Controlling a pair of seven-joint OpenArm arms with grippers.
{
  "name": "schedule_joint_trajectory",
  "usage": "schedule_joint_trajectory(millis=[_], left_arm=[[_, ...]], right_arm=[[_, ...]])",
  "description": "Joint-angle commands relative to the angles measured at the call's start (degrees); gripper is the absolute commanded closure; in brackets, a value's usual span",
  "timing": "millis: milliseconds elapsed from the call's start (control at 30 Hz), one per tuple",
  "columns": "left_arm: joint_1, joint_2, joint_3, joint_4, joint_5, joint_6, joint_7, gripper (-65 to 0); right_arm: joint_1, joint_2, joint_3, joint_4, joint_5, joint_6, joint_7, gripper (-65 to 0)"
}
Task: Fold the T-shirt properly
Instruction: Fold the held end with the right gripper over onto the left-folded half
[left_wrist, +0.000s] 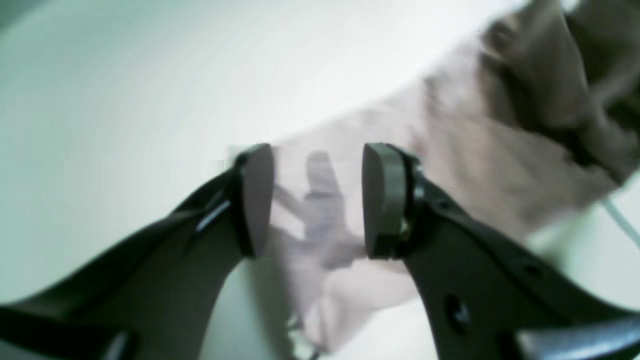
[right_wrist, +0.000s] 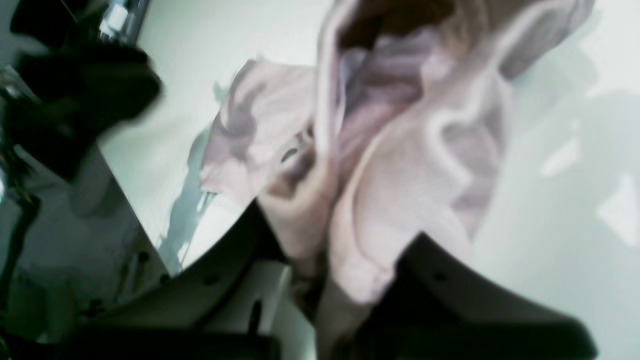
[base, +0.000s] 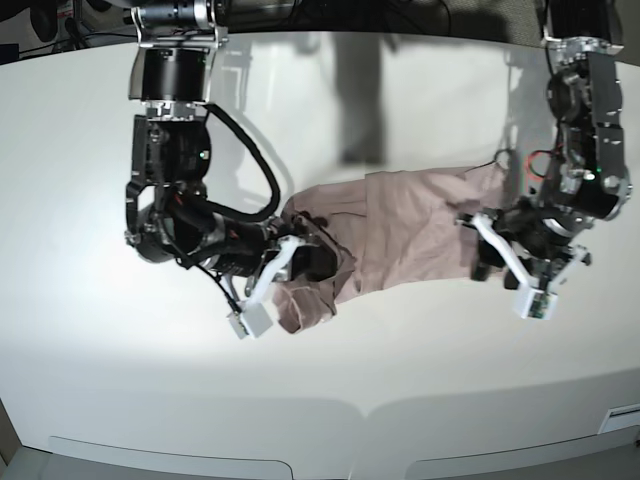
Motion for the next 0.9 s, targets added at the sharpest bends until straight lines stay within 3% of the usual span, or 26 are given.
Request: schedule_joint_trajectory(millis=[0,200,300,533,600,867], left_arm=[[-0.9,-1.3,-1.6,1.5,-0.2,0.3,-0.3,-28.1],[-0.8,-5.7,-8.6,1.7,-0.5,0.3,1.5,-28.1],[-0.8,-7.6,-10.2,1.7,-3.5,0.3,2.2,-28.1],[-0.8,-8.2,-10.2,1.7,-5.0,0.3,2.3,-28.1],[-0.8,-8.2,-10.2,1.7,-5.0,0.3,2.3,-28.1],[-0.8,-8.2,-10.2,1.7,-6.4,0.3,2.4,-28.1]], right_arm=[[1.5,-1.1,-1.0,1.0,1.7,0.5,1.3,0.0],[2.4,-6.1,-5.7,1.0,-1.3,0.5,1.6,0.0],[2.5,-8.2,-8.8,1.0,-1.4,0.5,1.7,0.0],[2.3,-8.2,-16.8,0.6,-8.5,0.0,5.1,0.0],[2.2,-8.2,-18.6,0.0,-9.3,-1.5,6.4,0.0],[2.3,-8.2,-24.3,-7.7,-11.7,-1.6,13.4,0.0]])
